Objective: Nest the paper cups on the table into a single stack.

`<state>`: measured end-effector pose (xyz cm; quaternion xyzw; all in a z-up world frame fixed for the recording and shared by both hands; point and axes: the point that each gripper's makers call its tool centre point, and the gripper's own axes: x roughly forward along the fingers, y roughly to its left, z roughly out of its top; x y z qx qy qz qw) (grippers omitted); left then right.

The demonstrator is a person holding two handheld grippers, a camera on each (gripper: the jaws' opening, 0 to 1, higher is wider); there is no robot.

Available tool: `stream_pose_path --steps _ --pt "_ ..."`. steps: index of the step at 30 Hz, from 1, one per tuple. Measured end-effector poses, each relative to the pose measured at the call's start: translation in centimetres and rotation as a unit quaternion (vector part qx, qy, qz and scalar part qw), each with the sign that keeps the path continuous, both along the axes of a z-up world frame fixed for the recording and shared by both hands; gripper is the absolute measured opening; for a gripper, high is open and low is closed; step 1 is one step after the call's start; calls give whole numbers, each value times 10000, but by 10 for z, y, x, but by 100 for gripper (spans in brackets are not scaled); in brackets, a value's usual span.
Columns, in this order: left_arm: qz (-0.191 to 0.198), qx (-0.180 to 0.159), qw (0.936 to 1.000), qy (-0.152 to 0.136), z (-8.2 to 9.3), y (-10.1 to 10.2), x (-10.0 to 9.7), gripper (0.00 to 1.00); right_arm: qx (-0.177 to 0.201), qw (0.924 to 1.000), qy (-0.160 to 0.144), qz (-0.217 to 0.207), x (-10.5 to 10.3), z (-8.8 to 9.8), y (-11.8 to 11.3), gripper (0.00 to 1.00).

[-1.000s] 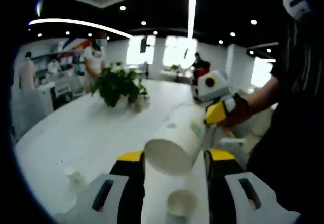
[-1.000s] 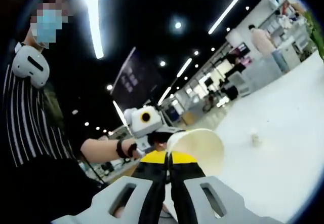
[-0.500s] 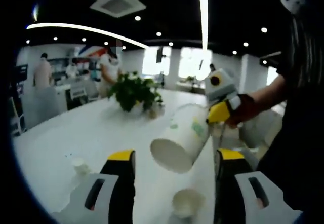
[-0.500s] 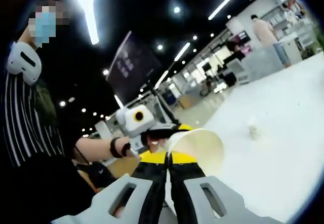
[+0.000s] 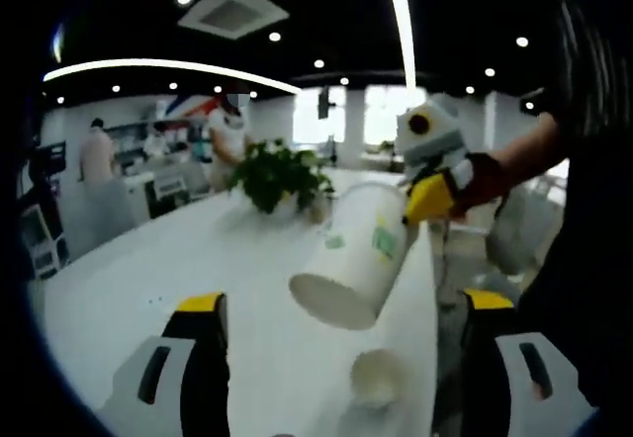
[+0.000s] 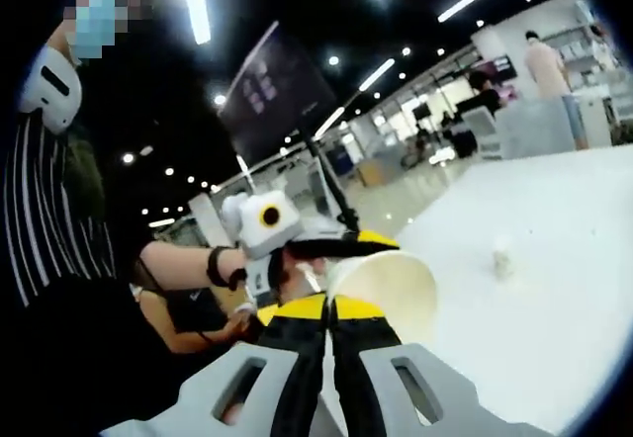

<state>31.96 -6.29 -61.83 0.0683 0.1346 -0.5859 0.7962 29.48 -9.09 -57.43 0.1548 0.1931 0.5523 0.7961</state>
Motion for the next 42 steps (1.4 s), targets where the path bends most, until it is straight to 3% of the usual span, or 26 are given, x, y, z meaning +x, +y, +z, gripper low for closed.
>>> stream_pose_path --steps 8,13,17,21,24,27,28,29,31,34,37,42 --pt "95 59 9999 -115 -4 9 -2 99 -202 9996 -120 145 1 3 4 0" --pt "109 164 9997 -168 -9 15 -2 99 -661 9961 -422 405 -2 3 9 0" --pt "211 417 9986 -230 -18 26 1 99 -1306 9870 -687 636 0 1 9 0" --pt "249 443 9985 -207 -20 33 -2 99 -1908 9721 -1004 920 1 -1 6 0" --pt "311 507 9979 -247 -22 40 -3 99 -2307 9590 -1172 1159 -1 -1 2 0" --pt "370 500 9978 -211 -25 45 -4 99 -2828 9370 -1436 1463 -2 2 -4 0" --pt "385 515 9977 -206 -26 47 -4 99 -2894 9332 -1502 1512 -2 3 -4 0" --pt "409 529 9976 -198 -28 48 -5 99 -3124 9194 -1743 1637 0 6 -6 0" --pt "434 555 9974 -174 -32 50 -6 99 -3363 9029 -1925 1860 -1 12 -7 0" --pt "449 561 9974 -116 -36 52 -9 99 -3556 8872 -2011 2146 -5 19 -6 0" --pt "498 521 9974 -89 -36 53 -10 99 -3891 8572 -2240 2523 -11 22 -5 0" --pt "473 578 9971 -109 -36 56 -13 99 -4144 8277 -2327 2985 -24 20 -4 0"
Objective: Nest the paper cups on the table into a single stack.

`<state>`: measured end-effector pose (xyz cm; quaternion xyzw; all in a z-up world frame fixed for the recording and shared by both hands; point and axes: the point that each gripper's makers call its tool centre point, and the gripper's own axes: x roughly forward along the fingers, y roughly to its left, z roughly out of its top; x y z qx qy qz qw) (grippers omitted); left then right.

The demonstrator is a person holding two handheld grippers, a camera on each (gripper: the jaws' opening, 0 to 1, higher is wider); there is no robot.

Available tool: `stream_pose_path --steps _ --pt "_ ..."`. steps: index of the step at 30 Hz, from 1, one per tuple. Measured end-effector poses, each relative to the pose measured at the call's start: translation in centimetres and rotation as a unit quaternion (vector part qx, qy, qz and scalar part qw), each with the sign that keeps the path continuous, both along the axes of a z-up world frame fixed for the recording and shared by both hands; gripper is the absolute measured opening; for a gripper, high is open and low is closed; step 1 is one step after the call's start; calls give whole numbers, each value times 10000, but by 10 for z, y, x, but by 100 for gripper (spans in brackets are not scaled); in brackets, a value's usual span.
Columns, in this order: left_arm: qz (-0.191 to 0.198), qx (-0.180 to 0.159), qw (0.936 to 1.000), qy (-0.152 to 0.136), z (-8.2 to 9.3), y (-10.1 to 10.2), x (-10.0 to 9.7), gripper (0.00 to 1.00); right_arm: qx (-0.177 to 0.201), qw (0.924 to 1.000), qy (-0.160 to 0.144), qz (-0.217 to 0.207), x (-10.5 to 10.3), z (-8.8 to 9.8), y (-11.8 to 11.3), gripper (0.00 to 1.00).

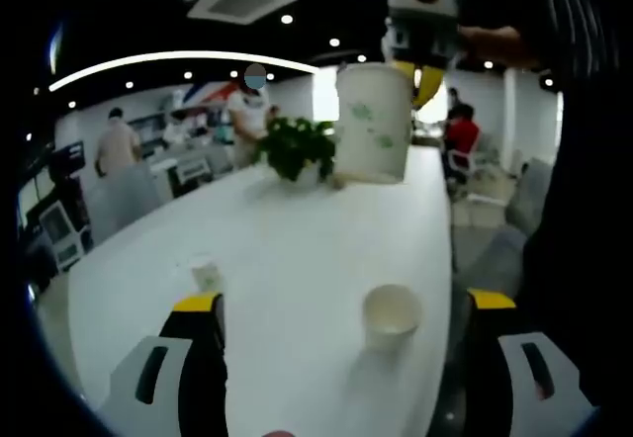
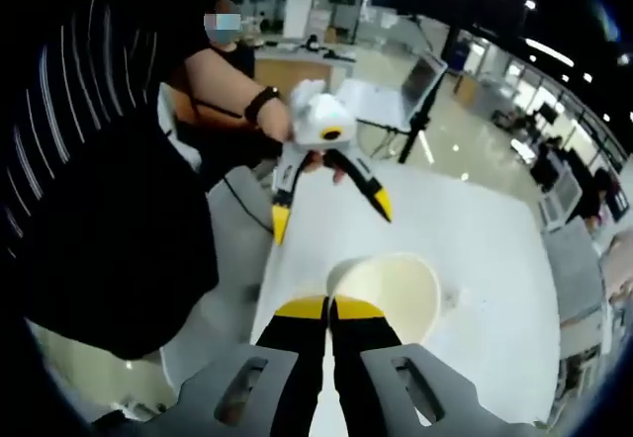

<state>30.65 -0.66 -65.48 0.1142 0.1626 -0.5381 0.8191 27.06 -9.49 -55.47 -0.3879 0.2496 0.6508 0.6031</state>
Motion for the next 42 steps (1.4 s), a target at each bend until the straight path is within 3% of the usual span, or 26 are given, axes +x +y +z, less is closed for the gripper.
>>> stream_pose_path --steps 5,14,21,36,42 --pt "52 46 10000 23 -1 7 3 99 -380 9985 -236 327 -4 -1 -7 0" --pt "76 184 9998 99 -13 8 0 99 -606 9956 -387 608 -7 -7 -3 0" --pt "29 324 9994 96 -20 12 -5 99 -897 9891 -556 1029 -11 -38 3 0" --pt "189 219 9993 222 -25 22 -7 99 -1305 9834 -318 1222 -16 -109 6 0" --pt "156 257 9993 235 -27 21 -14 99 -1425 9822 -212 1204 -20 -130 7 0"
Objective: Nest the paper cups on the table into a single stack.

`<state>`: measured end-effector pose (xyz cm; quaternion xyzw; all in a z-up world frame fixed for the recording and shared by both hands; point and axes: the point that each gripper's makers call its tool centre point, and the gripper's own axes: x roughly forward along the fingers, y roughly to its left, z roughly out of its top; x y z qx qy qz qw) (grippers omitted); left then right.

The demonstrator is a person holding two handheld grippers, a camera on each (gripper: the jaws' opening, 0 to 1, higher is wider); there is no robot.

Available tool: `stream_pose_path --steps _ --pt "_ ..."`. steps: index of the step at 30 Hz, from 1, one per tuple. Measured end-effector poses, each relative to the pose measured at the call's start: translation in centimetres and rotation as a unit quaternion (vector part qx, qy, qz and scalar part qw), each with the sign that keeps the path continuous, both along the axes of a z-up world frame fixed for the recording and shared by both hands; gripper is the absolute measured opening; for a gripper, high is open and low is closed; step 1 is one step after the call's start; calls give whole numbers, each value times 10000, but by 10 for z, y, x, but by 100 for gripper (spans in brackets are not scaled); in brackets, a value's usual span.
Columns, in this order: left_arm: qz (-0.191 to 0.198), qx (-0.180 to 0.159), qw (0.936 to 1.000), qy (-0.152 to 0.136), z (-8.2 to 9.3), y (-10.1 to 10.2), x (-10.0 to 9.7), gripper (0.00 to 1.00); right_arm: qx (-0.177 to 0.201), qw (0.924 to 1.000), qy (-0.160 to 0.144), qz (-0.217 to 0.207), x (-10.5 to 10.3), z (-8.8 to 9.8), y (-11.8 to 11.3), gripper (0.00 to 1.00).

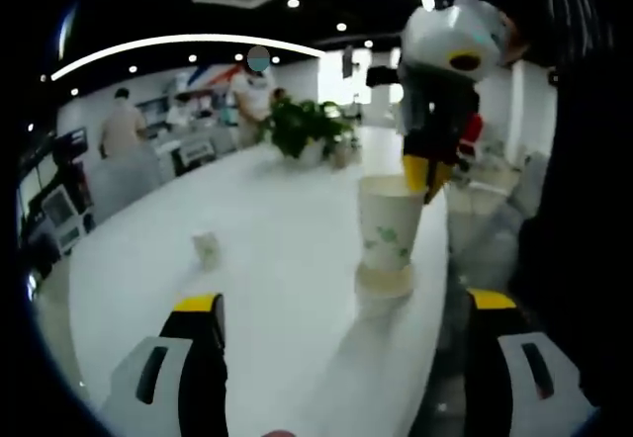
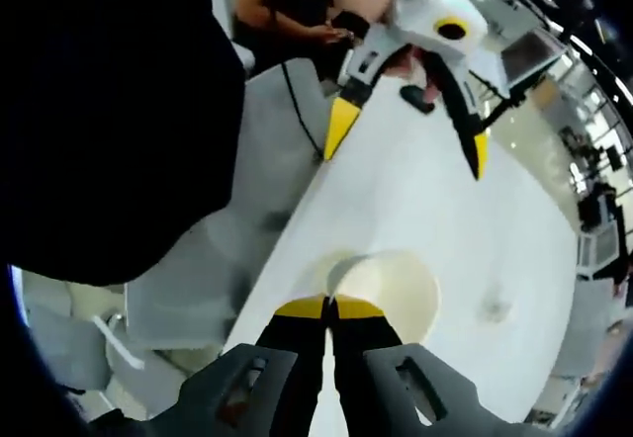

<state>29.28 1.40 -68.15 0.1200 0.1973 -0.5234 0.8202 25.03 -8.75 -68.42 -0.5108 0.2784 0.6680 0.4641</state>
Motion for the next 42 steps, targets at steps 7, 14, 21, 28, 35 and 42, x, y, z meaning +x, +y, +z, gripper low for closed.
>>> stream_pose_path --steps 7,14,21,28,35,42 --pt "41 12 10000 64 -3 3 -3 99 -77 9999 131 -53 -3 -15 7 0" --pt "60 -12 9999 85 -4 2 -4 98 -208 9993 213 -204 -6 -29 15 0" --pt "175 -108 9998 67 -4 5 -4 96 -424 9983 213 -326 -7 -44 18 0" --pt "262 -205 9994 129 -6 7 -7 96 -429 9985 300 -180 -12 -55 23 0" --pt "386 -252 9987 194 -9 12 -8 96 -342 9978 488 -290 -17 -61 24 8" --pt "435 -268 9985 204 -10 13 -9 95 -299 9976 492 -383 -14 -64 23 8"
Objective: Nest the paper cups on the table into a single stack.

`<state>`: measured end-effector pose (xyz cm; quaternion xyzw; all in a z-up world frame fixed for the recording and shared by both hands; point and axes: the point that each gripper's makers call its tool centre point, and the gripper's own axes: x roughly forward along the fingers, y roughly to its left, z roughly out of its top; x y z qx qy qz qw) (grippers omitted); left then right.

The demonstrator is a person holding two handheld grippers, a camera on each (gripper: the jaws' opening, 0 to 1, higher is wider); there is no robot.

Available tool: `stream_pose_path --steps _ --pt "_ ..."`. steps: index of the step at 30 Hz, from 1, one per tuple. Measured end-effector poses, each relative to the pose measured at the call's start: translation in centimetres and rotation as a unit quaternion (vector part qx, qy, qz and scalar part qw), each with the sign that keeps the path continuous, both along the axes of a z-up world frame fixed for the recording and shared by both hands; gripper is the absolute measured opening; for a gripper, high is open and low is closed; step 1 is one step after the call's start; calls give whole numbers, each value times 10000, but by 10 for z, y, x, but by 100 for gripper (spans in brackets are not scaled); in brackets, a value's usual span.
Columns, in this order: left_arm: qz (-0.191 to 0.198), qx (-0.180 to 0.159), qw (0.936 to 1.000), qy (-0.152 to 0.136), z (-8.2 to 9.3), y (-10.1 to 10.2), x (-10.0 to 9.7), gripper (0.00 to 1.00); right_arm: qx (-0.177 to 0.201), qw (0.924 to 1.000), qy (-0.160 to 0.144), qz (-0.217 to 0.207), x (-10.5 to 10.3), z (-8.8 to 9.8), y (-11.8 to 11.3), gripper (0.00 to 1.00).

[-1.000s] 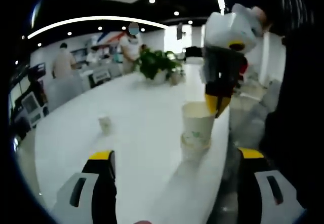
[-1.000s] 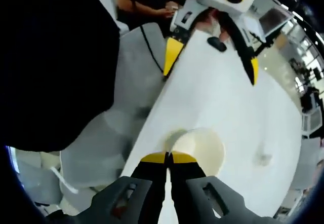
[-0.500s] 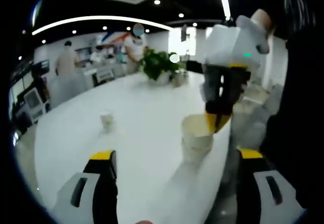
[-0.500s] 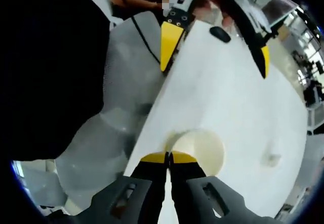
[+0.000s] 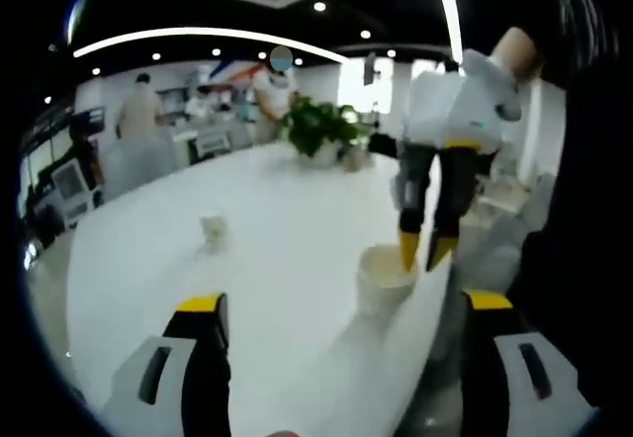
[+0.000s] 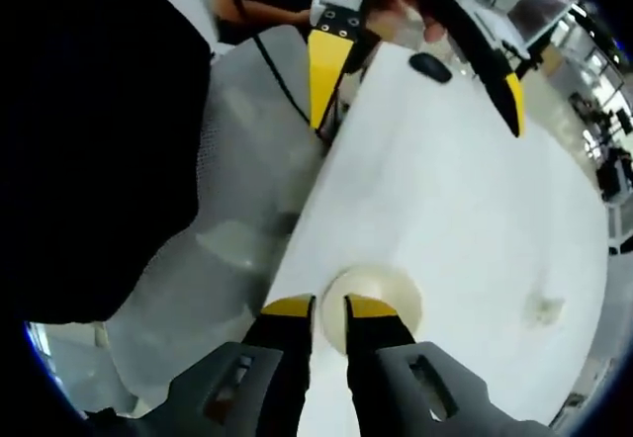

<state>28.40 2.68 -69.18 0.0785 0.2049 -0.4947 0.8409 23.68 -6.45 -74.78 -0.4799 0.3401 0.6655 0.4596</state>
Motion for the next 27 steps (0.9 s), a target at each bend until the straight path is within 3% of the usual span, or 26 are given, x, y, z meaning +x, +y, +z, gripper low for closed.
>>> stream_pose_path --steps 16,27 --pt "-52 69 10000 -40 2 -2 -1 95 34 10000 -11 -63 3 -1 -4 10" --pt "-30 28 10000 -2 1 -3 2 95 284 9992 -60 -283 2 8 -7 20"
